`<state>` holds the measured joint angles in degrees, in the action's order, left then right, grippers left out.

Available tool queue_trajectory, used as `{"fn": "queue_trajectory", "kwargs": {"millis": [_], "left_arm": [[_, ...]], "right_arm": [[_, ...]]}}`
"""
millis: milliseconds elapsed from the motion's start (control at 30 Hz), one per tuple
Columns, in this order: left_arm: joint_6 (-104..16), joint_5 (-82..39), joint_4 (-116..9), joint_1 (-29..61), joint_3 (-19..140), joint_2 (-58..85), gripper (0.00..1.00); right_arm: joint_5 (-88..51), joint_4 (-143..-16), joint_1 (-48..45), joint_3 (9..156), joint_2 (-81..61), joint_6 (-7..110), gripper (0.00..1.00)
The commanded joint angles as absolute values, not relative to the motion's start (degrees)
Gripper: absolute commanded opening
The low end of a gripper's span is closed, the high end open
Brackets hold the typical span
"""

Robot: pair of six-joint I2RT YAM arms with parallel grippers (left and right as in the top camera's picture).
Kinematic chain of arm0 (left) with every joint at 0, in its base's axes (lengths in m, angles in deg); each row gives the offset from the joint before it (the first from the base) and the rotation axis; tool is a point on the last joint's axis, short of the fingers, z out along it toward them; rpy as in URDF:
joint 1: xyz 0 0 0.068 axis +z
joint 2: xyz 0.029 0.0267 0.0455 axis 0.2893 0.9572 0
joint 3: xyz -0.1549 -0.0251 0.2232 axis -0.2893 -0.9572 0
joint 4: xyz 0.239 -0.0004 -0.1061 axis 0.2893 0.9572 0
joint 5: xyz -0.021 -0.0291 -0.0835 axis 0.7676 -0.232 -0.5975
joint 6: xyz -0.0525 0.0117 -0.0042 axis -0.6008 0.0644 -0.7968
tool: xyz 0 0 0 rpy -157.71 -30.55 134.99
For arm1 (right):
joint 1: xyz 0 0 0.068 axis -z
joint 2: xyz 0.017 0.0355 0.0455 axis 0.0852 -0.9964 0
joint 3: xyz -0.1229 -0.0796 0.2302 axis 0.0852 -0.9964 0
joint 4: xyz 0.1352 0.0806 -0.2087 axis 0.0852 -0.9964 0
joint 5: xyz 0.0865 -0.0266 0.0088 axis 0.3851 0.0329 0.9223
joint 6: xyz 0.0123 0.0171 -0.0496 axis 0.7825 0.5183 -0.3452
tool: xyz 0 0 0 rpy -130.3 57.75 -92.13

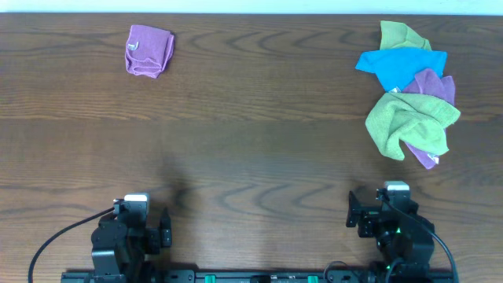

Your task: Fold the cloth

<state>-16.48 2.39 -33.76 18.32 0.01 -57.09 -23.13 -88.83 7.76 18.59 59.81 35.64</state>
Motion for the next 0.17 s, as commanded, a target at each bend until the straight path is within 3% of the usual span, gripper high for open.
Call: {"fn": "queue_trajectory", "kwargs": {"millis": [0,133], "left_arm": [[-16.68,2.82,-32.6,18.56,-2.05,-57.51,0.95],[-16.68,2.82,-32.6,18.56,-2.05,-57.51,0.95]], "right_arm": [[-23.48,-88.85,8.24,18.13,60.38,34.57,0.99],[-23.48,-88.85,8.24,18.13,60.38,34.57,0.99]]}}
